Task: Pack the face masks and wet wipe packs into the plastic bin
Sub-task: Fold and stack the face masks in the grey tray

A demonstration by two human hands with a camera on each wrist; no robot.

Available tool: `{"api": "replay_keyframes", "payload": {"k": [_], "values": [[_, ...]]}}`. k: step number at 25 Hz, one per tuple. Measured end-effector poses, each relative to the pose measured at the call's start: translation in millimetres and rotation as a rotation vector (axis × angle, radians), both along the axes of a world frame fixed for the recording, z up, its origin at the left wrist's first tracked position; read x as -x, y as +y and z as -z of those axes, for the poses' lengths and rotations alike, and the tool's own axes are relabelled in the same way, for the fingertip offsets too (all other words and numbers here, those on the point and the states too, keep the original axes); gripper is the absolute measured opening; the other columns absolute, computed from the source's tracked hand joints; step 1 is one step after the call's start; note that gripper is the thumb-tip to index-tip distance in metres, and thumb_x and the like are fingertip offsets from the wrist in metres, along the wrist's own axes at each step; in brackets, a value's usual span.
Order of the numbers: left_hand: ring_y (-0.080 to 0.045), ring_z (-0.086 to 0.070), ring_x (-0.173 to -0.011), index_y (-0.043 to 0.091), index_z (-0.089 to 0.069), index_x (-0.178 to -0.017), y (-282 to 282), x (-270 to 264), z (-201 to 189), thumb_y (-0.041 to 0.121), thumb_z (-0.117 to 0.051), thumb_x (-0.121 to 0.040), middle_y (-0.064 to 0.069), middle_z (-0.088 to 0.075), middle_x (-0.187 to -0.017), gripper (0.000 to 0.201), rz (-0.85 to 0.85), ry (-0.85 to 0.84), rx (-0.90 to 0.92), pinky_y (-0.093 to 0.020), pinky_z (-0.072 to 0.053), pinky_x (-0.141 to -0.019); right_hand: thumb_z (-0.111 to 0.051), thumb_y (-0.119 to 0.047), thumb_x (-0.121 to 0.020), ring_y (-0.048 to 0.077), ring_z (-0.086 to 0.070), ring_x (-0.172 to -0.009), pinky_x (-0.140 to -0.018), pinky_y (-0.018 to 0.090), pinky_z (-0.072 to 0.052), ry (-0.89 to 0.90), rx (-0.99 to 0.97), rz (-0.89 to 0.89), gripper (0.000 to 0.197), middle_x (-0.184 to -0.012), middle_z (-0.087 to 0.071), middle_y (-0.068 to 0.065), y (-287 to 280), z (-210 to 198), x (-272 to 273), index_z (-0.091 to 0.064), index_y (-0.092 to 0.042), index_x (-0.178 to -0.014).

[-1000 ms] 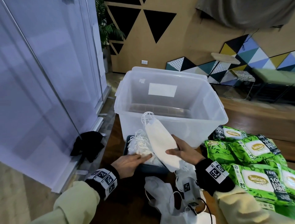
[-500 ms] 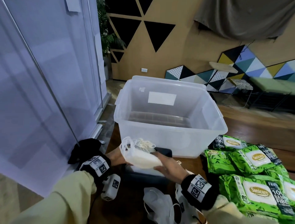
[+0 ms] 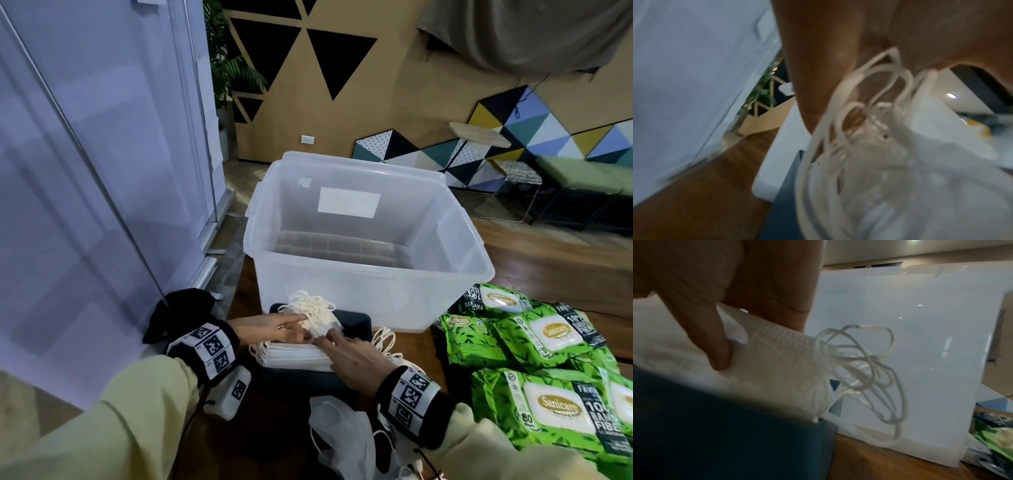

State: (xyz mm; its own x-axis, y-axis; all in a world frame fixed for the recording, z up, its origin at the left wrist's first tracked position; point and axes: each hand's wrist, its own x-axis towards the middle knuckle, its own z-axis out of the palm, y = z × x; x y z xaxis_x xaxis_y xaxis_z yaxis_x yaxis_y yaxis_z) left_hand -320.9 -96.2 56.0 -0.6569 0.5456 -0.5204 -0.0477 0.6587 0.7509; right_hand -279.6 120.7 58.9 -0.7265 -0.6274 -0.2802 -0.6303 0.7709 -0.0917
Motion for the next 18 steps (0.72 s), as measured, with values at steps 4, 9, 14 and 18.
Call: {"api": "replay_keyframes", "payload": {"k": [4, 9, 14, 18], "values": [[-0.019, -0.023, -0.142, 0.015, 0.004, -0.15, 13.7, -12.6, -0.5, 0.044, -0.072, -0.077, -0.006, -0.016, -0.158, 0.11, 0.202, 0.268, 0.298, -0.022, -0.02, -0.113, -0.045, -0.006, -0.091, 0.04, -0.059, -0.099, -0.077, 0.047, -0.045, 0.015, -0.049, -0.004, 0.053, -0.128, -0.043, 0.014, -6.1, 1.4, 4.0, -0.028, -0.012, -0.142], [-0.024, -0.025, -0.141, 0.017, 0.004, -0.15, 12.5, -22.7, 14.0, 0.029, -0.059, -0.089, -0.006, -0.01, -0.159, 0.089, 0.226, 0.58, 0.434, -0.028, -0.02, -0.114, -0.047, -0.003, -0.089, 0.039, -0.059, -0.098, -0.071, 0.045, -0.045, -0.012, -0.101, -0.008, 0.05, -0.125, -0.042, 0.015, -9.9, 9.5, 4.9, -0.031, -0.005, -0.136], [-0.02, -0.056, -0.112, 0.026, -0.026, -0.138, 2.9, -23.1, 35.2, 0.02, -0.074, -0.075, -0.003, -0.05, -0.131, 0.079, 0.014, 0.509, 0.236, -0.033, -0.046, -0.096, -0.043, -0.001, -0.091, 0.038, -0.056, -0.103, -0.081, 0.049, -0.044, -0.056, -0.087, 0.017, 0.046, -0.127, -0.038, 0.014, -7.5, 19.2, 3.3, -0.03, -0.007, -0.135], [-0.015, -0.057, -0.105, 0.02, -0.04, -0.112, 2.9, -34.5, 41.1, 0.02, -0.074, -0.072, 0.0, -0.058, -0.112, 0.052, -0.162, 0.542, 0.155, -0.025, -0.044, -0.089, -0.03, -0.003, -0.093, 0.038, -0.055, -0.103, -0.082, 0.05, -0.043, -0.035, -0.103, -0.009, 0.041, -0.127, -0.037, 0.016, -7.1, 19.9, 3.6, -0.03, -0.005, -0.134]]}}
